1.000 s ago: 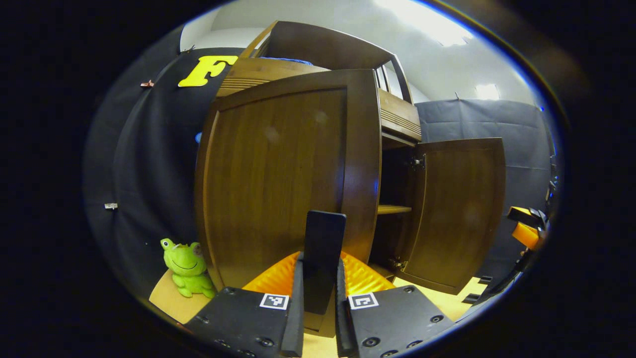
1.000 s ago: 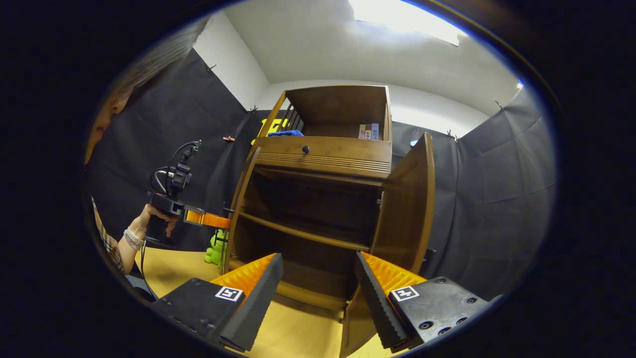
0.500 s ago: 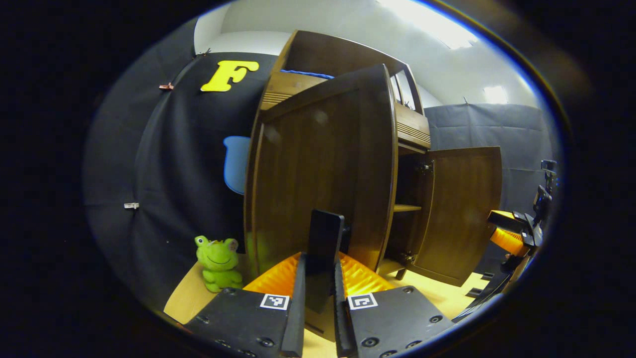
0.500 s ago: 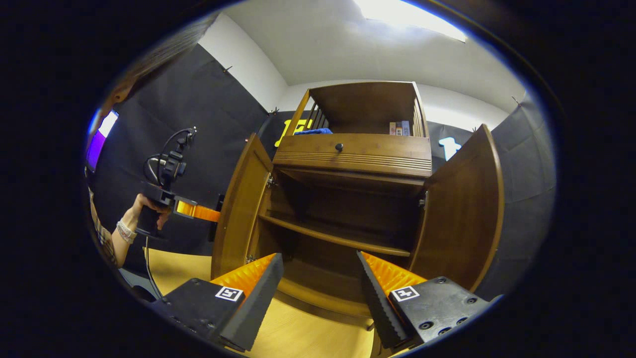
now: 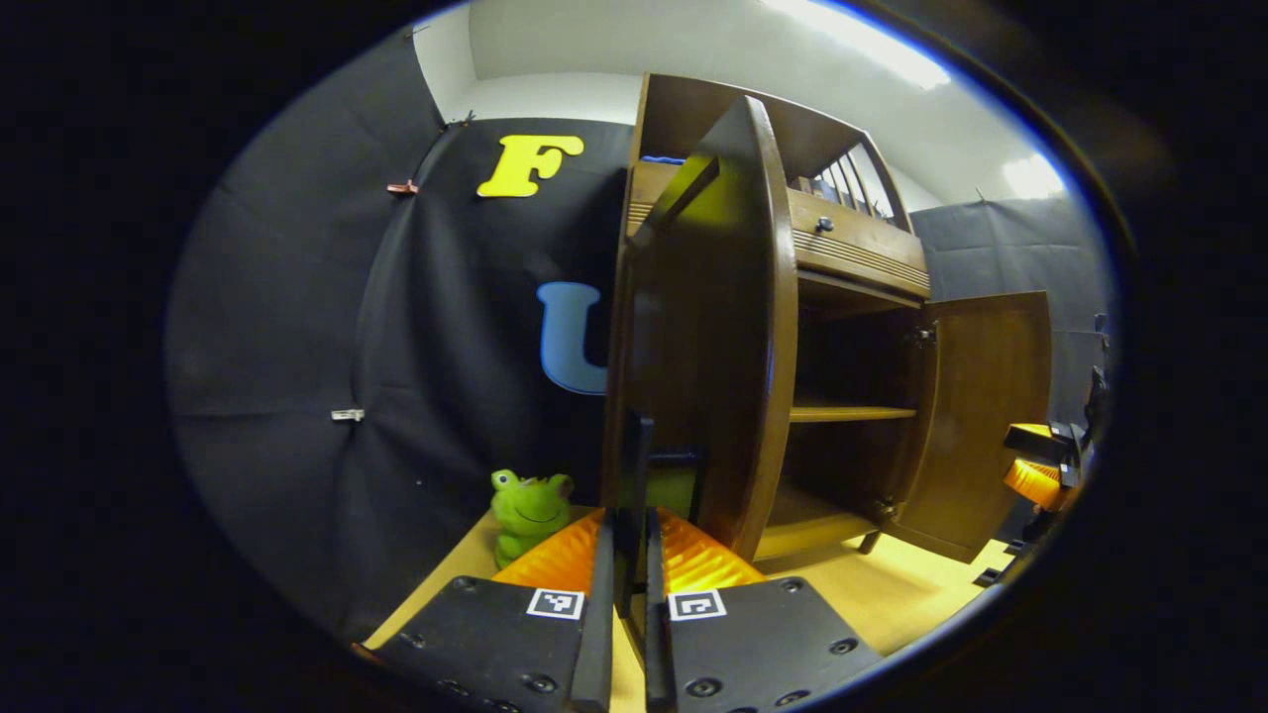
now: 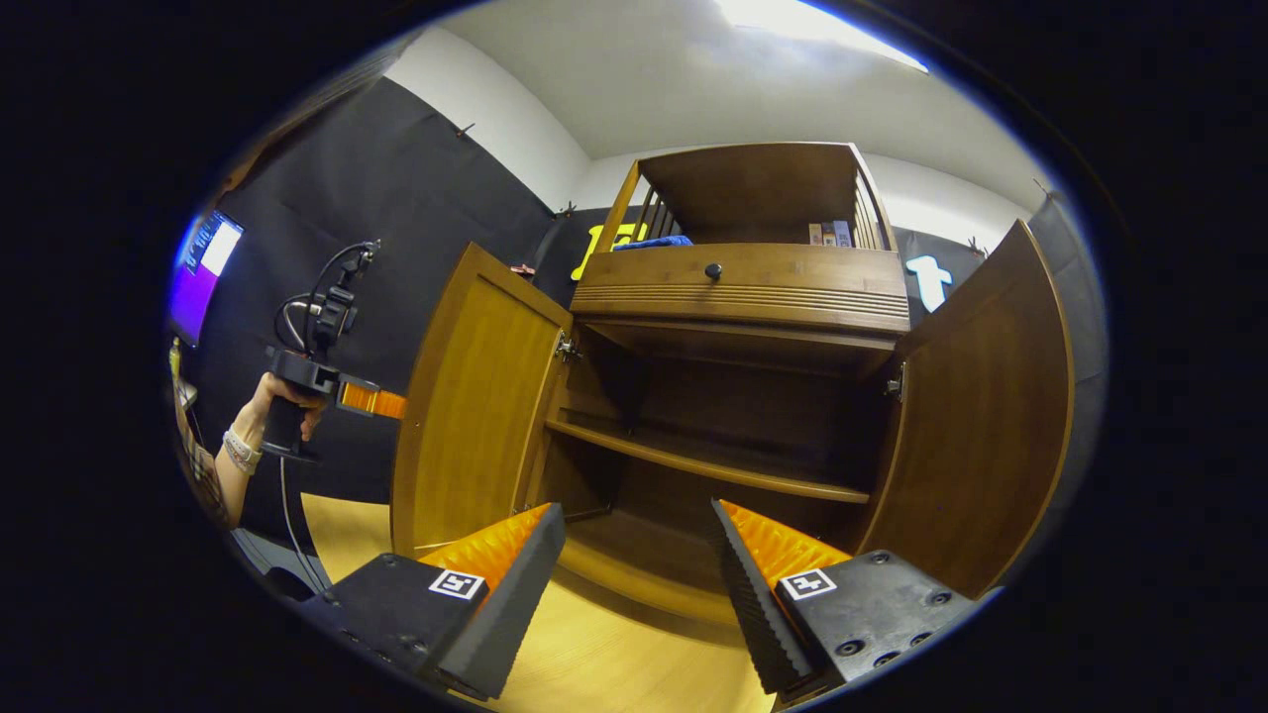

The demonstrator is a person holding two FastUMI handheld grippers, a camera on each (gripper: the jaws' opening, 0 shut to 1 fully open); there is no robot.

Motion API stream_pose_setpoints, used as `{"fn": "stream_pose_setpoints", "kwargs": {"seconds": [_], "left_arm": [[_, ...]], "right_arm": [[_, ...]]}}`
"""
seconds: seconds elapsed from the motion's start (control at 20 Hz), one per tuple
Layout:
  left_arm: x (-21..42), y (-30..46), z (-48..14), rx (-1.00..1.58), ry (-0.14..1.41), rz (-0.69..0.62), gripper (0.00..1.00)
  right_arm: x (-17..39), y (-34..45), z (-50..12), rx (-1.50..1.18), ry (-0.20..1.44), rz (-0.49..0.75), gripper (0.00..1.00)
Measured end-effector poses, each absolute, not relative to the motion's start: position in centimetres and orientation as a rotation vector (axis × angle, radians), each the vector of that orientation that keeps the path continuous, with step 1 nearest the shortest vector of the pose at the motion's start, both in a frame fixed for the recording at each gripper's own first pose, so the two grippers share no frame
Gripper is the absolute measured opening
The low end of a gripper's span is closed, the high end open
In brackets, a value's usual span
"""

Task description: Open the right door of the double-door shoe cabinet with the right hand, and open the left door with the left hand.

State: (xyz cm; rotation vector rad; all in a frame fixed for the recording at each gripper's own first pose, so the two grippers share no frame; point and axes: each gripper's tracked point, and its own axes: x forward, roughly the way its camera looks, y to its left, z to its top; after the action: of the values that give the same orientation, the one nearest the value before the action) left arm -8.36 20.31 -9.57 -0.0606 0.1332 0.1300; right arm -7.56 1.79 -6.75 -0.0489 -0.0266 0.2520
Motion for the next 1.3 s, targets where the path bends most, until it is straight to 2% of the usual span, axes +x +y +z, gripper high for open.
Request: {"fn": "stream_pose_setpoints", "kwargs": {"seconds": [0.35, 0.45, 0.7, 0.85, 1.0, 1.05, 1.15, 1.3], "left_arm": [[-12.4, 18.7, -8.9, -0.067, 0.132, 0.152, 0.14], [-13.7, 15.9, -8.6, -0.045, 0.127, 0.101, 0.16], [-14.6, 9.6, -7.1, -0.057, 0.079, -0.049, 0.37], [-13.1, 7.7, -6.6, -0.043, 0.072, -0.061, 0.72], [-10.9, 4.8, -6.5, -0.033, 0.079, -0.099, 0.91], [-10.1, 4.2, -5.9, -0.020, 0.060, -0.104, 0.94], [-8.6, 3.5, -4.8, 0.011, 0.022, -0.086, 0.93], [-6.5, 2.3, -3.8, 0.031, -0.001, -0.064, 0.93]], "right_arm": [[-7.1, 0.6, -7.0, -0.056, -0.031, 0.215, 0.92], [-6.7, -0.6, -7.6, -0.057, -0.017, 0.180, 0.94], [-5.9, -2.6, -8.5, -0.027, 0.009, 0.119, 0.94], [-5.0, -4.0, -7.6, -0.013, 0.000, 0.061, 0.97], [-4.3, -4.4, -5.7, -0.022, -0.026, -0.008, 0.97], [-4.2, -4.7, -5.0, -0.035, -0.041, -0.038, 0.97], [-3.7, -4.4, -4.5, -0.076, -0.034, -0.072, 0.97], [-3.4, -2.6, -4.0, -0.046, -0.006, -0.043, 0.97]]}}
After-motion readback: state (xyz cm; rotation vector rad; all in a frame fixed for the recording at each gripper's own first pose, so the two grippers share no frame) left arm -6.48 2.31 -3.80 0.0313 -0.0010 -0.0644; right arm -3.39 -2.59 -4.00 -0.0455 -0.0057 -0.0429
